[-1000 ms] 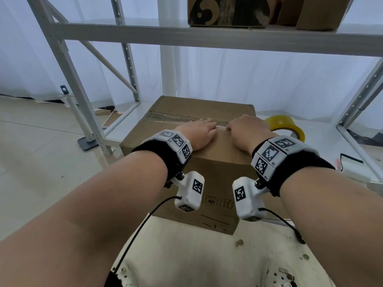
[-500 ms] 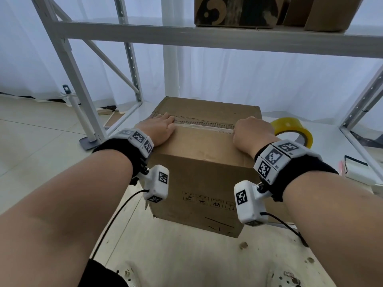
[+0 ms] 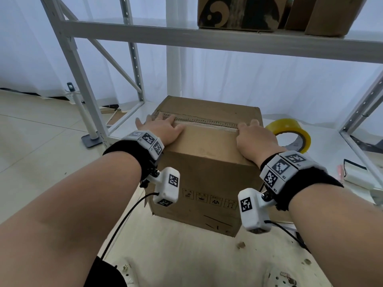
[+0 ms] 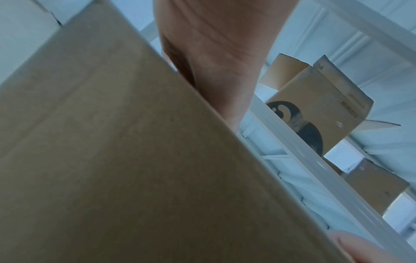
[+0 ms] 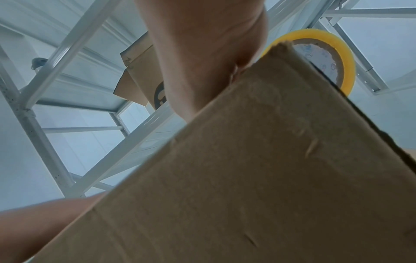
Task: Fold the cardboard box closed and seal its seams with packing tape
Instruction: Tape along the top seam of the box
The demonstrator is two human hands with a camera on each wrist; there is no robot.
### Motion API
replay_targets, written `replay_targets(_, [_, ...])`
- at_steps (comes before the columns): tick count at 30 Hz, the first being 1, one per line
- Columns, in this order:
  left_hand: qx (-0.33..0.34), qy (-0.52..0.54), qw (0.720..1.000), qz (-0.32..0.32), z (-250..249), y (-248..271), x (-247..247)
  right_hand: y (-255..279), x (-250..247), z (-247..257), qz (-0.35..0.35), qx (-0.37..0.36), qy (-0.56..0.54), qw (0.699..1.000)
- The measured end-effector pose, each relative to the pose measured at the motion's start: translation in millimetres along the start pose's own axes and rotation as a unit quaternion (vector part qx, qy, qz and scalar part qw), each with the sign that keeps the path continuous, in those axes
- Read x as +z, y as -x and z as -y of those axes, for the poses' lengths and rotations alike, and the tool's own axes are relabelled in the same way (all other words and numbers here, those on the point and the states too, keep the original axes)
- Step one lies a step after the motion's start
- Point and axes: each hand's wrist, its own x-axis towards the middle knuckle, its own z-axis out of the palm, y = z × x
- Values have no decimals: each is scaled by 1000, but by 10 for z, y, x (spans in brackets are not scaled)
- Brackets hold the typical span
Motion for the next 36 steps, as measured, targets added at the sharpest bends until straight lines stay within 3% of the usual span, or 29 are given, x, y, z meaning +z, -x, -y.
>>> replay_targets(6, [-66, 80, 993, -48, 194, 226, 93, 16, 56, -7, -25, 12, -79, 997])
replay_targets(12, [-146, 198, 964, -99, 266, 539, 152, 183, 75, -85, -70, -6, -121, 990])
replay_targets(16, [-211, 362, 900, -120, 236, 726, 276, 459, 109, -91, -168, 48, -107, 979])
replay_targets(20, [-263, 500, 818, -111, 149, 821, 512, 681, 144, -171, -135, 79, -188, 970])
replay_targets(24, [-240, 599, 755, -118, 83, 828, 598, 778, 170, -267, -76, 66, -318, 943])
replay_targets(26, [-220, 606, 753, -133, 60, 830, 542, 808, 125, -269, -58, 83, -371, 923])
replay_targets(30, [-163, 576, 777, -196, -38, 724, 266, 798, -14, -276, -62, 125, -411, 901])
replay_targets(32, [-127, 555, 793, -218, -82, 611, 93, 792, -68, -287, -61, 123, -418, 898])
replay_targets(36, [-69, 551, 805, -211, -71, 331, -73, 776, -94, -262, 26, 104, -391, 914])
